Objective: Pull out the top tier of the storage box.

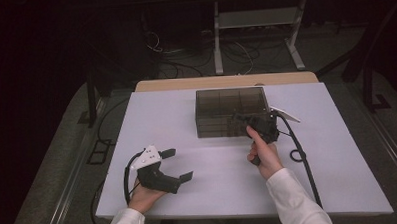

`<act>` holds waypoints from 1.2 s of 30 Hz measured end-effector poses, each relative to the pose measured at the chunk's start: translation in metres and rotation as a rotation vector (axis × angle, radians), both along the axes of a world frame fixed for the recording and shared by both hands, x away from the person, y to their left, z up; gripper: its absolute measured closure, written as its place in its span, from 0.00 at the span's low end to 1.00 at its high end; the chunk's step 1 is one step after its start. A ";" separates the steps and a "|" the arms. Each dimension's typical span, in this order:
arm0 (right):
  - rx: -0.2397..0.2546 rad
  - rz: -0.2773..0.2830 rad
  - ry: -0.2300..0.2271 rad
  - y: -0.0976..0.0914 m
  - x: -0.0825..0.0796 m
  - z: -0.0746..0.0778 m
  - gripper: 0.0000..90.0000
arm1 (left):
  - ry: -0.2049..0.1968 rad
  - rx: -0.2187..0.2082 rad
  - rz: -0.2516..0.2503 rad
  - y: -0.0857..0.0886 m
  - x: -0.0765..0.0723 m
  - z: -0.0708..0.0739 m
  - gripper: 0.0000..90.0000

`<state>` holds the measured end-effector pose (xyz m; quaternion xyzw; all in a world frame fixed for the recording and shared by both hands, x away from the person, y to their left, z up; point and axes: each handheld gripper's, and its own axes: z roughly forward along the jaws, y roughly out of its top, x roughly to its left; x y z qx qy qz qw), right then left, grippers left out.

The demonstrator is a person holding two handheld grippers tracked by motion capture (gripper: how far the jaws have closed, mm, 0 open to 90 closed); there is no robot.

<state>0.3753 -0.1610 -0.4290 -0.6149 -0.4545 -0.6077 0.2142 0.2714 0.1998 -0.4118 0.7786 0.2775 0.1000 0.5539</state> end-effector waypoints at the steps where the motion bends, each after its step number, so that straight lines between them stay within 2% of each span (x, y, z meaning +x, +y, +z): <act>1: -0.009 -0.010 0.004 0.001 0.000 0.000 0.01 | -0.002 -0.001 -0.002 -0.001 0.000 0.000 0.00; 8: -0.023 -0.037 0.018 0.003 -0.001 -0.002 0.01 | -0.003 -0.002 -0.005 -0.001 0.000 0.000 0.00; 9: -0.026 -0.042 0.023 0.004 -0.001 -0.003 0.09 | -0.003 -0.003 -0.004 -0.001 0.000 0.000 0.00; 10: -0.026 -0.042 0.023 0.004 -0.001 -0.003 0.09 | -0.003 -0.003 -0.004 -0.001 0.000 0.000 0.00; 11: -0.005 -0.064 0.014 0.003 -0.002 -0.005 0.15 | -0.004 -0.002 -0.004 -0.001 0.000 0.000 0.00; 20: -0.002 -0.083 0.041 0.003 -0.004 -0.007 0.17 | -0.003 -0.003 -0.010 -0.001 0.000 0.000 0.00; 21: 0.006 -0.095 0.055 0.002 -0.004 -0.008 0.25 | -0.002 -0.002 -0.010 -0.001 0.000 0.000 0.00; 24: -0.005 -0.100 0.068 0.002 -0.005 -0.008 0.27 | -0.003 -0.003 -0.011 -0.001 0.000 0.000 0.00; 26: -0.004 -0.101 0.077 0.002 -0.005 -0.008 0.34 | -0.002 -0.002 -0.011 -0.001 0.001 0.000 0.00; 36: 0.002 -0.117 0.097 0.004 -0.009 -0.008 0.51 | -0.004 0.006 -0.016 -0.002 0.000 0.000 0.00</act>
